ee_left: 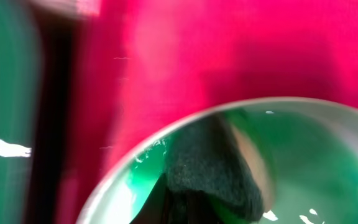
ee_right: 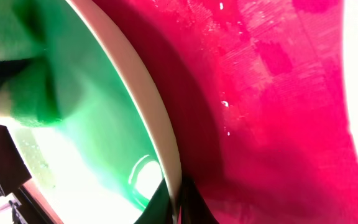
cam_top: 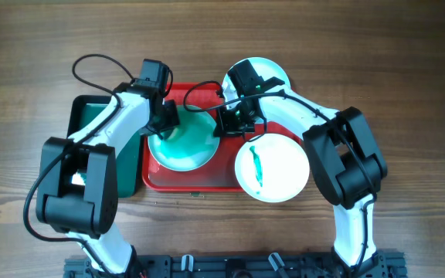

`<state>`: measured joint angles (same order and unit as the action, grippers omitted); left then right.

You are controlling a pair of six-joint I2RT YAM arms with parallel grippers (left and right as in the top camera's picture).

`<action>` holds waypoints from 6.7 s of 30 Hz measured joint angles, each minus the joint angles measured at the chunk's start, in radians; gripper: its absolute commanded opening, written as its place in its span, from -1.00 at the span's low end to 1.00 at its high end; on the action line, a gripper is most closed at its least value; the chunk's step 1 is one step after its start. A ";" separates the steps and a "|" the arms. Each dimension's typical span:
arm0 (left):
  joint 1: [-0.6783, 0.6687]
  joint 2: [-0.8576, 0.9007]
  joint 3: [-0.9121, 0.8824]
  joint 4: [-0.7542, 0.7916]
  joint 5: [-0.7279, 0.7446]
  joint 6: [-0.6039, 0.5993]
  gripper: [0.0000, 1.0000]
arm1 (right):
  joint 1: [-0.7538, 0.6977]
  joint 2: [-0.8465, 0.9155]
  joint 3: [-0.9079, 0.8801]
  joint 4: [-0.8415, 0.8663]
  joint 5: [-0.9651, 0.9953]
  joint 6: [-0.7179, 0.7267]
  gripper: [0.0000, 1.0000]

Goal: Clean dirty plates on tray and stack at the side
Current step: 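Scrub the plate surface with the sponge while the right gripper holds the rim, then lift the cleaned plate with the right gripper and carry it rightward, then set the plate on the table right of the red tray and release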

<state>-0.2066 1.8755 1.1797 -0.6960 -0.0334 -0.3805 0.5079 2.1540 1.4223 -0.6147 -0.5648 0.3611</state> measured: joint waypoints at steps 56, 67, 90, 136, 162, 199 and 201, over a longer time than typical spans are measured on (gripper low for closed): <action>-0.127 0.013 0.059 0.095 0.151 0.233 -0.92 | -0.001 0.000 -0.005 0.003 -0.004 -0.010 -0.91; -0.121 0.013 0.063 -0.216 -0.276 -0.003 -0.92 | 0.002 0.000 -0.005 0.004 -0.004 -0.012 -0.91; -0.075 0.014 0.073 -0.014 -0.006 -0.048 -0.92 | 0.002 0.000 -0.005 0.003 -0.003 -0.005 -0.91; 0.052 0.029 0.475 -0.393 0.032 -0.060 -0.92 | 0.538 -0.372 -0.010 -0.231 1.755 0.065 -0.91; 0.052 0.029 0.475 -0.393 0.032 -0.060 -0.92 | 0.601 -0.376 -0.010 -0.281 1.704 -0.016 -0.92; 0.052 0.029 0.475 -0.373 0.032 -0.060 -0.92 | -0.936 -0.595 -0.374 -0.096 0.475 -0.062 -0.91; 0.052 0.029 0.475 -0.370 0.032 -0.060 -0.92 | -0.936 -0.594 -0.418 -0.035 0.480 -0.044 -0.91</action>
<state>-0.1547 1.9041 1.6547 -1.0657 -0.0017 -0.4408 -0.4282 1.5600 1.0039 -0.6502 -0.0845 0.3168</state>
